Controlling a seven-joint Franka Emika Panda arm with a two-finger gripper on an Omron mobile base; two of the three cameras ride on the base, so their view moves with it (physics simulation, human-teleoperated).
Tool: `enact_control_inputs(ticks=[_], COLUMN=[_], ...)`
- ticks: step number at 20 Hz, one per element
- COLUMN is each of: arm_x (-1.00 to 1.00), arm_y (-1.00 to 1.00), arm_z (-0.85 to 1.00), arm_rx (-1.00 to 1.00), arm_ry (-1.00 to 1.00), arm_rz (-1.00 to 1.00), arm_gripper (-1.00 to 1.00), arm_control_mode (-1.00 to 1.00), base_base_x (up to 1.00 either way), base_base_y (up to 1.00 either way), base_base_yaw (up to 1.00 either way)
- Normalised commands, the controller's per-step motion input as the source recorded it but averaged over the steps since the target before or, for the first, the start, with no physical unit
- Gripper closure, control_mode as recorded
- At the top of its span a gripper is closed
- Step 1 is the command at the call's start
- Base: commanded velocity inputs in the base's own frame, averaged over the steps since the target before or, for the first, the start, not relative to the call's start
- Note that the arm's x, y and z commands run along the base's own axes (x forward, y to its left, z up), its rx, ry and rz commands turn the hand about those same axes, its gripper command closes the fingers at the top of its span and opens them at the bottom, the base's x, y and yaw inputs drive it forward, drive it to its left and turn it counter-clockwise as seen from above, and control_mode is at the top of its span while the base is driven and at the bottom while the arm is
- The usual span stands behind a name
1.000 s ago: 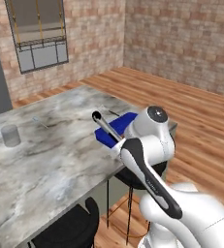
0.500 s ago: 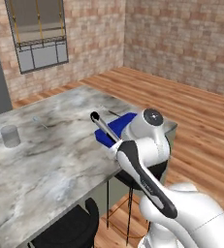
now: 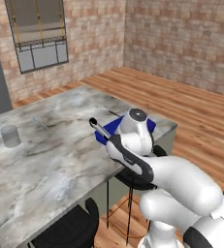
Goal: Take the tongs from the drawer on the left and place them on the dining counter next to the tray containing the kebab skewer.
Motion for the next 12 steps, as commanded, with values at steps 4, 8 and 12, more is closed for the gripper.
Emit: enact_control_inputs(ticks=[4,8,12], arm_x=[0.15,0.16,0.17], arm_y=[0.08,0.2,0.12], arm_z=[-0.09,-0.29,-0.36], arm_rx=[-0.01,-0.02,-0.02], arm_ry=[0.07,0.0,0.0], arm_rz=[-0.01,-0.01,-0.01], arm_gripper=[1.0,1.0,1.0], arm_control_mode=[-1.0,-1.0,-1.0], base_base_x=[0.0,0.0,0.0], base_base_y=[0.0,0.0,0.0], base_base_yaw=[0.0,0.0,0.0])
